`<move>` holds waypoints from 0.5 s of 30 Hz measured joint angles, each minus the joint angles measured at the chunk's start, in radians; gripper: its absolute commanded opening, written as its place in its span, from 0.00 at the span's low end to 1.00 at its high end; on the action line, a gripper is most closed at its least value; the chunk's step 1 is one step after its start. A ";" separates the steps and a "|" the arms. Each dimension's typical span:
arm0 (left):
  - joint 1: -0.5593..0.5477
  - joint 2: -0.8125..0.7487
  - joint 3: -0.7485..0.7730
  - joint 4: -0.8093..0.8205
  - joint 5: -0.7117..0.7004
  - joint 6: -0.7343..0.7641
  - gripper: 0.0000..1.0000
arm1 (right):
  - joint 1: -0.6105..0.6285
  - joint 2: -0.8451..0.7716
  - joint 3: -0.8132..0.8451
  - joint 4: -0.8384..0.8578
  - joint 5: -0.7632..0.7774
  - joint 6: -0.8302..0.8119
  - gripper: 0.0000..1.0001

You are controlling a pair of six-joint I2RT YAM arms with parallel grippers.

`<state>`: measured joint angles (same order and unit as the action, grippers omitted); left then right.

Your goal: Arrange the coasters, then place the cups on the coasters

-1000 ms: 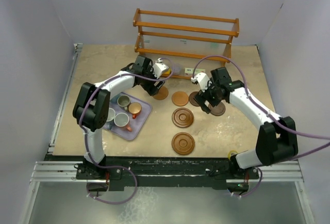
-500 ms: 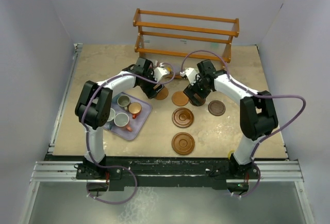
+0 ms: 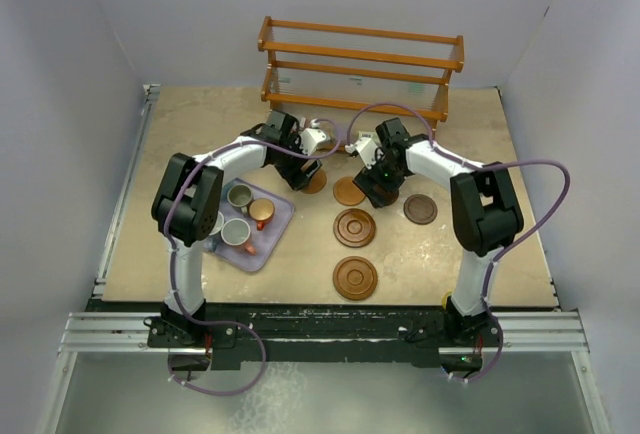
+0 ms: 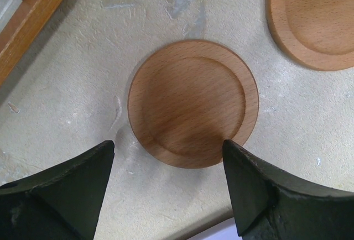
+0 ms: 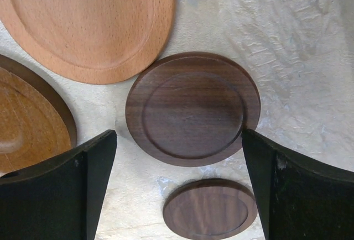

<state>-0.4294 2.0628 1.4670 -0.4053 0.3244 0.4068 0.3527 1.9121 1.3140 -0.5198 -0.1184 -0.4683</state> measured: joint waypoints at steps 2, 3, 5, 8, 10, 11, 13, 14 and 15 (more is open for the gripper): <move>0.000 0.000 0.000 -0.002 0.002 0.000 0.77 | 0.000 0.007 0.010 0.003 0.000 -0.004 0.96; 0.000 0.000 -0.001 -0.003 0.004 0.000 0.77 | 0.000 0.010 0.011 0.003 0.001 -0.005 0.96; 0.000 -0.001 -0.004 -0.002 0.010 0.001 0.77 | 0.000 0.011 0.013 0.003 0.003 -0.008 0.95; 0.000 -0.015 -0.023 -0.003 0.018 0.006 0.77 | -0.002 0.012 0.014 0.002 0.003 -0.013 0.93; 0.001 -0.026 -0.039 -0.012 0.026 0.014 0.78 | -0.002 0.012 0.014 0.001 0.002 -0.014 0.92; 0.002 -0.031 -0.043 -0.021 0.034 0.023 0.78 | -0.004 0.013 0.015 0.000 0.000 -0.014 0.92; 0.003 -0.034 -0.047 -0.031 0.044 0.032 0.78 | -0.007 0.013 0.015 0.001 -0.003 -0.015 0.90; 0.004 -0.037 -0.050 -0.032 0.048 0.037 0.78 | -0.008 0.013 0.015 0.001 -0.004 -0.016 0.89; 0.005 -0.038 -0.054 -0.033 0.049 0.044 0.78 | -0.008 0.013 0.015 0.001 -0.004 -0.016 0.88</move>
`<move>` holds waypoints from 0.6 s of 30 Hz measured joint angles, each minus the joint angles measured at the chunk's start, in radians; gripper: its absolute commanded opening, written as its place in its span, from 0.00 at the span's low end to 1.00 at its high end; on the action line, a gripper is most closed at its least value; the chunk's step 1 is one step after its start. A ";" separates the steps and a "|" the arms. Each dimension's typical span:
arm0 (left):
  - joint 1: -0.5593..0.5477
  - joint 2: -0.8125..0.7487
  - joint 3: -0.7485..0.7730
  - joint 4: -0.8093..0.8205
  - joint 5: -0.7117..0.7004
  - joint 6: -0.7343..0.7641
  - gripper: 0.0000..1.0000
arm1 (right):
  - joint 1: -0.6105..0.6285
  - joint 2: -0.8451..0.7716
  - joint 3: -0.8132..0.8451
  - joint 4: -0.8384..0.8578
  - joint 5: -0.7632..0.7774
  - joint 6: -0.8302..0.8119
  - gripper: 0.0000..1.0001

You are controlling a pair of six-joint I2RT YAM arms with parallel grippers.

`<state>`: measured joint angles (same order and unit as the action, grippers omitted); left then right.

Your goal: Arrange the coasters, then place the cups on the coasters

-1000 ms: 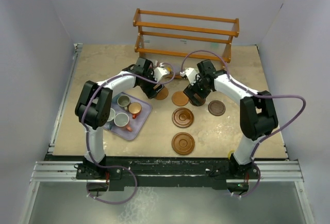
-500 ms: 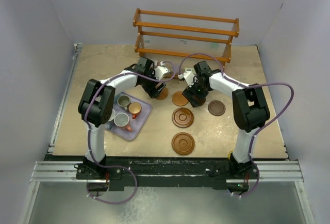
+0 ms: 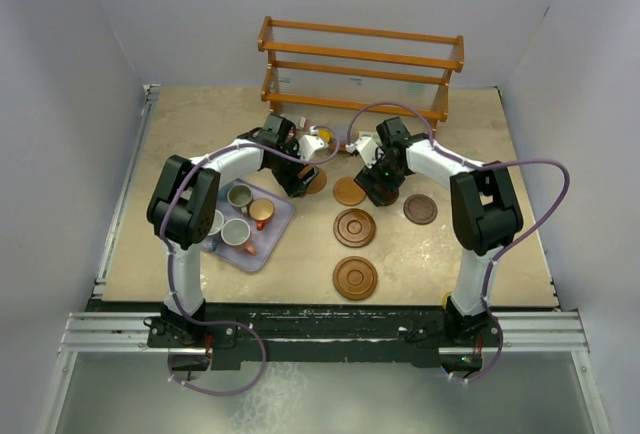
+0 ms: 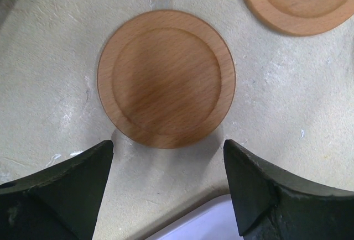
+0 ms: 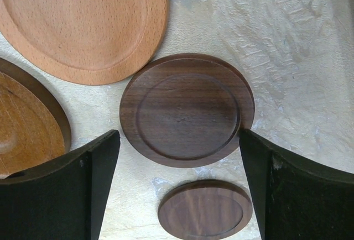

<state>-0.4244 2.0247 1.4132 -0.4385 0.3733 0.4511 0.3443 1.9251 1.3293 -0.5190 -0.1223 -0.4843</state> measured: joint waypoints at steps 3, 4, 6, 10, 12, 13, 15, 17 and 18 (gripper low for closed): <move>0.003 0.000 -0.002 -0.005 -0.002 0.014 0.78 | -0.002 0.000 0.000 -0.001 0.000 -0.002 0.86; 0.003 0.000 -0.002 -0.005 -0.003 0.016 0.78 | -0.003 0.000 0.000 -0.002 0.000 -0.002 0.86; 0.003 0.000 0.000 -0.005 -0.010 0.022 0.78 | -0.005 0.000 0.000 -0.005 0.001 -0.002 0.85; 0.003 0.024 0.040 -0.031 -0.018 0.049 0.77 | -0.008 -0.002 0.000 -0.019 0.002 -0.002 0.85; 0.002 0.045 0.072 -0.050 -0.019 0.073 0.77 | -0.010 -0.004 -0.001 -0.026 0.003 -0.002 0.85; 0.000 0.056 0.085 -0.059 -0.018 0.088 0.77 | -0.010 -0.004 -0.002 -0.029 0.005 -0.002 0.85; -0.003 0.072 0.109 -0.082 -0.018 0.116 0.77 | -0.012 -0.004 -0.003 -0.040 0.008 -0.001 0.85; -0.009 0.084 0.128 -0.100 -0.018 0.146 0.76 | -0.013 -0.004 -0.004 -0.052 0.007 -0.001 0.85; -0.013 0.090 0.140 -0.110 -0.018 0.163 0.76 | -0.016 -0.004 -0.004 -0.057 0.007 -0.001 0.85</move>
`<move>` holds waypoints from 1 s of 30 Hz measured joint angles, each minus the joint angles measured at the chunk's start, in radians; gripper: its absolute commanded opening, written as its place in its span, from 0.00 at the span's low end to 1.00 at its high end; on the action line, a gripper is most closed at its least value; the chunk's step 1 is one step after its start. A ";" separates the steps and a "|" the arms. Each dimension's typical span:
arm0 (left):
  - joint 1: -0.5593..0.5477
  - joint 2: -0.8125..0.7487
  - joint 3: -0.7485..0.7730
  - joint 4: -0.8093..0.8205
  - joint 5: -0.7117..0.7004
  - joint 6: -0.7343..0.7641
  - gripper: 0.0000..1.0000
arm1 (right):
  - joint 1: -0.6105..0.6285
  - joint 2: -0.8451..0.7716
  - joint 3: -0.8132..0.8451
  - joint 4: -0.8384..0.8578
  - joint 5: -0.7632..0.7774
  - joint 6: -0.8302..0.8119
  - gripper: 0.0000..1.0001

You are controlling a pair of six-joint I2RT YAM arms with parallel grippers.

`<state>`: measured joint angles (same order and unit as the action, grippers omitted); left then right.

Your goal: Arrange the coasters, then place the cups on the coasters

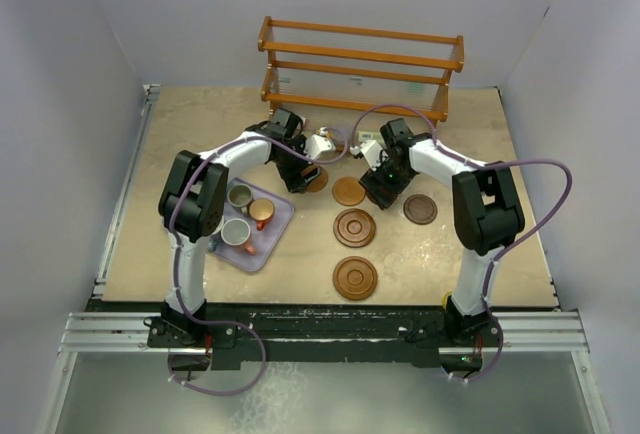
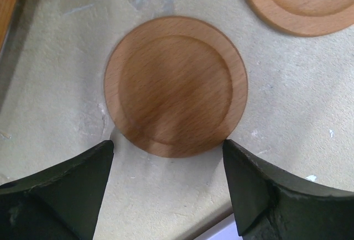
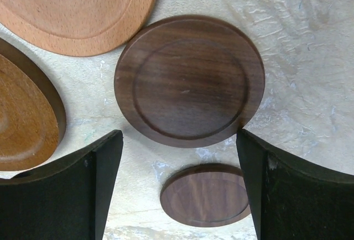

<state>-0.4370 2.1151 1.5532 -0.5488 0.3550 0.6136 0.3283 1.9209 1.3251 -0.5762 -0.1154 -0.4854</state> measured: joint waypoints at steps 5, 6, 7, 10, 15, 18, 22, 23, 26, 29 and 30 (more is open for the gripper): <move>-0.023 0.018 0.033 -0.040 0.006 0.046 0.72 | -0.010 -0.006 0.000 -0.027 -0.008 0.001 0.85; -0.029 0.020 0.038 -0.049 0.009 0.059 0.71 | -0.012 -0.011 0.000 -0.035 -0.008 0.001 0.85; -0.036 0.022 0.041 -0.057 0.010 0.067 0.71 | -0.014 -0.014 0.000 -0.038 -0.009 0.001 0.85; -0.056 0.026 0.050 -0.079 0.014 0.095 0.69 | -0.034 -0.031 0.000 -0.055 -0.016 0.002 0.85; -0.076 0.026 0.053 -0.105 0.024 0.137 0.68 | -0.080 -0.049 0.001 -0.075 -0.045 0.006 0.85; -0.082 0.026 0.053 -0.106 0.025 0.139 0.67 | -0.098 -0.049 0.001 -0.084 -0.061 0.008 0.86; -0.093 0.026 0.053 -0.101 0.024 0.126 0.66 | -0.117 -0.049 0.005 -0.093 -0.071 0.011 0.85; -0.098 0.026 0.053 -0.097 0.024 0.119 0.66 | -0.124 -0.050 0.006 -0.096 -0.078 0.012 0.85; -0.115 0.028 0.053 -0.082 0.024 0.097 0.65 | -0.148 -0.055 0.006 -0.105 -0.094 0.012 0.85; -0.137 0.031 0.053 -0.063 0.024 0.076 0.64 | -0.182 -0.075 0.006 -0.115 -0.105 0.011 0.85; -0.145 0.032 0.053 -0.058 0.024 0.070 0.64 | -0.195 -0.087 0.006 -0.118 -0.108 0.011 0.85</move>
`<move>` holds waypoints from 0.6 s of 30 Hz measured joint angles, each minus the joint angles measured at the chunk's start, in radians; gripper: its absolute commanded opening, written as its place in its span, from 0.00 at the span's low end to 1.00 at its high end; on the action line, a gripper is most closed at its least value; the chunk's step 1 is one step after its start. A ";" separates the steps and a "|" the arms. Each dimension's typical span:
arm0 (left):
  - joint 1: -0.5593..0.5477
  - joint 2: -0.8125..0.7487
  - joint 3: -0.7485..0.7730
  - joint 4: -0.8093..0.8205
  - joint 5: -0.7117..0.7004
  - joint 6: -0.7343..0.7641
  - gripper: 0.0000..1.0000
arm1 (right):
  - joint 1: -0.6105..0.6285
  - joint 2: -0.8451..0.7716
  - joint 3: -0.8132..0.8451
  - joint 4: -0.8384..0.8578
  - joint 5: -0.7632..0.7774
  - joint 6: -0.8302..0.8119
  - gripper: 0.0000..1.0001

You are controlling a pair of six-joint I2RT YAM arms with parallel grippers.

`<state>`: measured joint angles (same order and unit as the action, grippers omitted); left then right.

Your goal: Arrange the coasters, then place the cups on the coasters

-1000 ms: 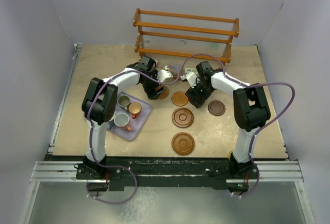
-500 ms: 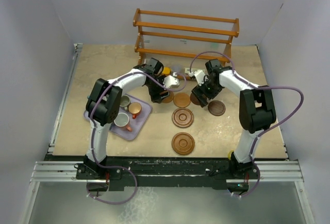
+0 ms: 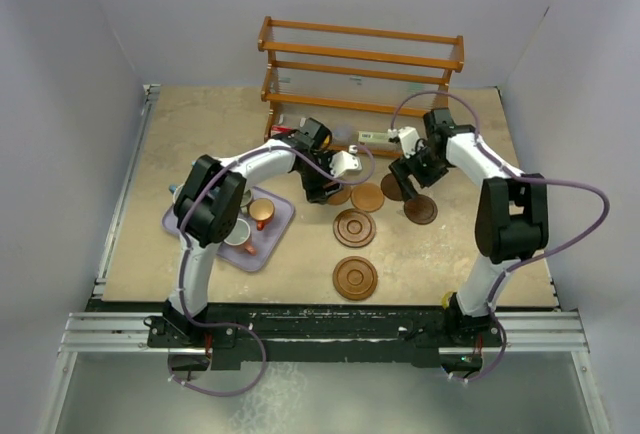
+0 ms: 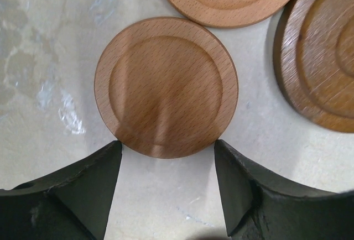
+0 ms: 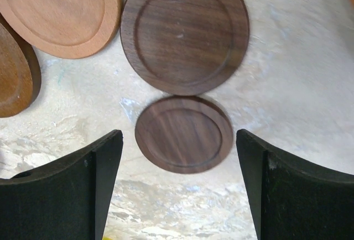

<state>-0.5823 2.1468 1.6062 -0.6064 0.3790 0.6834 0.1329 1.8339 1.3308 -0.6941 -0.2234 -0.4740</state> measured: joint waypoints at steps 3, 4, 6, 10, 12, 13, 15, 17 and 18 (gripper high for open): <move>-0.024 0.006 0.005 0.015 0.000 -0.016 0.64 | -0.031 -0.044 -0.002 -0.005 -0.004 0.000 0.85; -0.031 0.012 0.012 0.016 0.000 -0.019 0.64 | -0.043 -0.057 -0.002 -0.005 -0.004 0.000 0.85; -0.046 0.027 0.034 0.017 0.001 -0.028 0.64 | -0.059 -0.075 -0.006 -0.005 -0.005 0.000 0.85; -0.071 0.048 0.064 0.022 0.007 -0.044 0.63 | -0.079 -0.083 -0.027 -0.006 -0.005 -0.001 0.85; -0.080 0.050 0.068 0.026 0.008 -0.048 0.63 | -0.083 -0.083 -0.038 -0.008 -0.005 -0.001 0.85; -0.084 0.052 0.069 0.027 0.008 -0.053 0.63 | -0.085 -0.083 -0.044 -0.010 -0.005 -0.001 0.85; -0.088 0.056 0.074 0.031 0.011 -0.058 0.62 | -0.087 -0.083 -0.047 -0.012 -0.005 0.000 0.85; -0.090 0.062 0.083 0.033 0.015 -0.063 0.61 | -0.089 -0.083 -0.047 -0.011 -0.008 0.000 0.85; -0.091 0.065 0.087 0.033 0.019 -0.065 0.61 | -0.089 -0.083 -0.047 -0.011 -0.008 0.000 0.85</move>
<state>-0.6731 2.2120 1.6936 -0.5732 0.3977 0.6186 0.0444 1.7508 1.2835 -0.7052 -0.2317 -0.4740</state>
